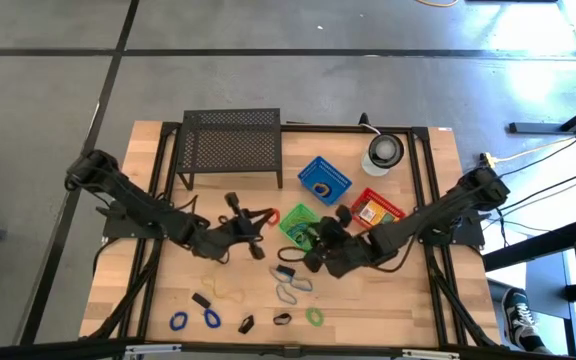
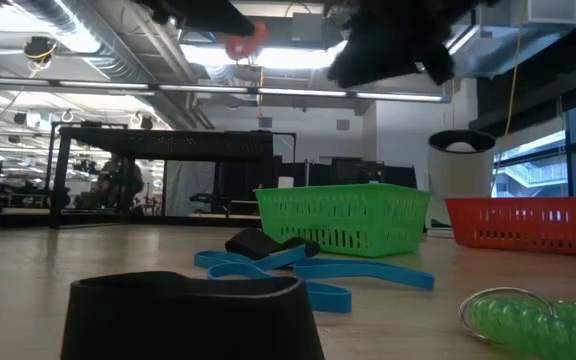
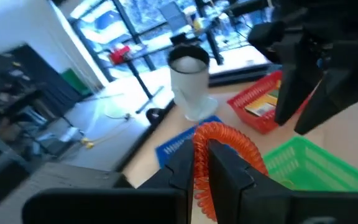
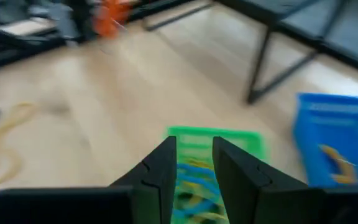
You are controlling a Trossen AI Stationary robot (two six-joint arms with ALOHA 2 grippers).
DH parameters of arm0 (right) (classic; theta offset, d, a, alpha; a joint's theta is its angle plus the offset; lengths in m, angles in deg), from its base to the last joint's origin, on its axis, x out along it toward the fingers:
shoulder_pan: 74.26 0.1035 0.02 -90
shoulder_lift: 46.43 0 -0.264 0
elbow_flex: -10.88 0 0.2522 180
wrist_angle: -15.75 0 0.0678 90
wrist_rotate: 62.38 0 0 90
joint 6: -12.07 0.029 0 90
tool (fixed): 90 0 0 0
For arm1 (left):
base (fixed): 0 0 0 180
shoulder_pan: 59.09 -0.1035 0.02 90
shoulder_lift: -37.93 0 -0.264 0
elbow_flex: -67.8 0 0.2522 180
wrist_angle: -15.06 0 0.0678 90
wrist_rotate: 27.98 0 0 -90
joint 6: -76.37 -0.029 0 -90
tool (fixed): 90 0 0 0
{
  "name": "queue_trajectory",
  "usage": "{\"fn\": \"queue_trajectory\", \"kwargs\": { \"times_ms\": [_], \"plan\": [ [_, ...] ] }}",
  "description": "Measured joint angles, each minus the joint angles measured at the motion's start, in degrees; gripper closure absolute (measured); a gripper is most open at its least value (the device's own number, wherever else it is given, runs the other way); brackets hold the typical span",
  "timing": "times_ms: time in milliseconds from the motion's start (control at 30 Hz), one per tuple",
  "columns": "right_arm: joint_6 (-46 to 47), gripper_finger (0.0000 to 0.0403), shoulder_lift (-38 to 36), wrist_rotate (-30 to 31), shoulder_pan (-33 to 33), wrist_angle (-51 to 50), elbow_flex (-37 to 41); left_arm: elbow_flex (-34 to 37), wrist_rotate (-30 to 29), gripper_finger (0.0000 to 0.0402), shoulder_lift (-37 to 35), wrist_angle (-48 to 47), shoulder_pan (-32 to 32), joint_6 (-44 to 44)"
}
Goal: Pick & Place Office Desk Supplies
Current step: Put the orange spring keychain into the blue basket
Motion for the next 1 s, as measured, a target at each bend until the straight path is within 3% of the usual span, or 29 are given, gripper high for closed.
{"fn": "queue_trajectory", "kwargs": {
  "times_ms": [200,300,467,1000],
  "plan": [
    [-12.75,0.0298,3.21,-9.90,-1.20,14.52,-0.01,0.02,13.08,0.0373,1.64,-1.03,-2.57,1.94],
    [-19.73,0.0298,4.83,-16.29,-1.36,21.12,-0.01,0.02,16.53,0.0373,1.91,-0.98,-2.85,0.53],
    [-25.12,0.0298,5.72,-21.56,-1.52,26.33,-0.01,0.00,17.10,0.0373,1.89,-0.03,-1.86,-2.40],
    [-29.68,0.0298,5.72,-22.90,-1.63,26.63,-0.01,-0.02,16.86,0.0373,1.85,2.95,3.45,-14.79]
  ]
}}
